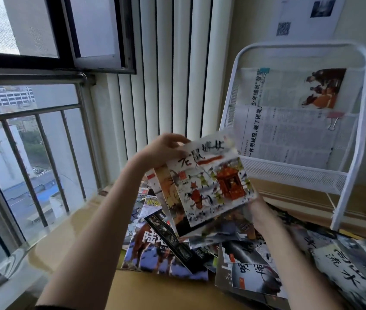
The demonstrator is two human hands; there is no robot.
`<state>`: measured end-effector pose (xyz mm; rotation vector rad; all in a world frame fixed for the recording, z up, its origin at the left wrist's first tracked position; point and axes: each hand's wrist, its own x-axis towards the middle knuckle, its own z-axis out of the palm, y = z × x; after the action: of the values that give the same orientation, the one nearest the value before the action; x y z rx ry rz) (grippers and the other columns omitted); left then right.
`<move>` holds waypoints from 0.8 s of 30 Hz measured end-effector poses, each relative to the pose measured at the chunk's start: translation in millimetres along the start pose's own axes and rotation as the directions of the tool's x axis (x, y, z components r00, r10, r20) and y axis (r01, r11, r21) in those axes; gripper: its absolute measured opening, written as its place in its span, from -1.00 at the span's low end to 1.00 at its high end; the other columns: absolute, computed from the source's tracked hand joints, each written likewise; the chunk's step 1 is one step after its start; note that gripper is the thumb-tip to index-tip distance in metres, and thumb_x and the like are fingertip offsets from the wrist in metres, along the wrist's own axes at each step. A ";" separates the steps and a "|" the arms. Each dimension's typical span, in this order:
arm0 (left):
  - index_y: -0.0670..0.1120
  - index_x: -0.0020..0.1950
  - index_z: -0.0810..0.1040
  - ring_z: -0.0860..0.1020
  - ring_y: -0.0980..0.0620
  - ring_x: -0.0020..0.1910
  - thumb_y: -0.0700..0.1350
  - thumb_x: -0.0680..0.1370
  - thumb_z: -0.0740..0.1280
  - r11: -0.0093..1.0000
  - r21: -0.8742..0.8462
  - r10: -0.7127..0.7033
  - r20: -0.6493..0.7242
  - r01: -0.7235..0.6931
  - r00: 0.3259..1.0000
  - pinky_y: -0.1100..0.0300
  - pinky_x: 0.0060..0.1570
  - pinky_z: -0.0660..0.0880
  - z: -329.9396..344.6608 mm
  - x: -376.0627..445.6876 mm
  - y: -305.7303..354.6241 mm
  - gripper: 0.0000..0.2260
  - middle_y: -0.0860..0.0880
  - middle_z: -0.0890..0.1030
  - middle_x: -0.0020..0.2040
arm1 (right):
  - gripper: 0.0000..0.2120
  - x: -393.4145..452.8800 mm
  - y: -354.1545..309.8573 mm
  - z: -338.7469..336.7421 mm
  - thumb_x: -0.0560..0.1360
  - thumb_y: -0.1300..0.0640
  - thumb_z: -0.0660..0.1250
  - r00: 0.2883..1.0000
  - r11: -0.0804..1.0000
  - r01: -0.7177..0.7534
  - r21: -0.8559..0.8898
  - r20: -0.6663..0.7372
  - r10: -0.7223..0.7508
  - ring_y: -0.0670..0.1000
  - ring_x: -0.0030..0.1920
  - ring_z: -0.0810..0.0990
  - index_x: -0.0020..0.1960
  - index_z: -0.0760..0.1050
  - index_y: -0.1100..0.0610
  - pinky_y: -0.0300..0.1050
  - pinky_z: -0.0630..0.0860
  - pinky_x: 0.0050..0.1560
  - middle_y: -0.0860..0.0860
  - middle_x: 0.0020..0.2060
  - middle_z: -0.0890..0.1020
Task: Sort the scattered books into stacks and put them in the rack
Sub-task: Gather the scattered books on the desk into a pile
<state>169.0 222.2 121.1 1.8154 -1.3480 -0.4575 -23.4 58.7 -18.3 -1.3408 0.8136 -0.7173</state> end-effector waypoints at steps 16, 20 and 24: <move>0.09 0.18 0.38 0.55 0.06 -0.11 0.14 0.33 0.49 0.922 0.381 0.102 -0.082 -0.063 0.991 0.05 -0.07 0.57 91.1 42.3 -18.9 -0.49 0.09 0.55 -0.01 | -0.38 -22.1 -5.6 -52.8 0.40 -0.08 0.40 0.848 0.932 -0.223 0.287 0.529 0.040 0.33 0.14 0.54 0.32 0.43 0.27 0.27 0.51 0.09 0.35 0.21 0.51; 0.08 0.26 0.43 0.37 0.12 0.21 0.26 0.41 0.33 0.935 0.353 0.113 -0.196 -0.038 0.974 0.01 0.28 0.30 93.5 38.3 -54.5 -0.52 0.16 0.56 0.16 | -0.51 -8.8 -1.3 -54.4 0.39 0.45 0.31 0.940 0.976 -0.176 0.132 0.317 0.127 0.20 -0.11 0.62 0.29 0.30 0.49 -0.01 0.62 -0.17 0.35 0.06 0.55; -0.12 0.37 0.37 0.45 -0.06 0.27 0.12 0.56 0.24 0.967 -0.244 -0.175 -0.426 0.073 0.888 0.01 0.23 0.43 86.3 14.6 -94.7 -0.53 -0.08 0.49 0.28 | -0.81 -9.2 2.5 -49.4 0.45 0.47 0.23 0.980 0.988 -0.100 0.116 0.184 0.077 0.13 -0.14 0.59 0.04 0.46 0.35 -0.08 0.57 -0.19 0.23 -0.10 0.61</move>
<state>173.3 184.8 -2.3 1.6931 -0.8335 -0.2253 -69.9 39.9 -22.3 -1.2287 0.6691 -0.5593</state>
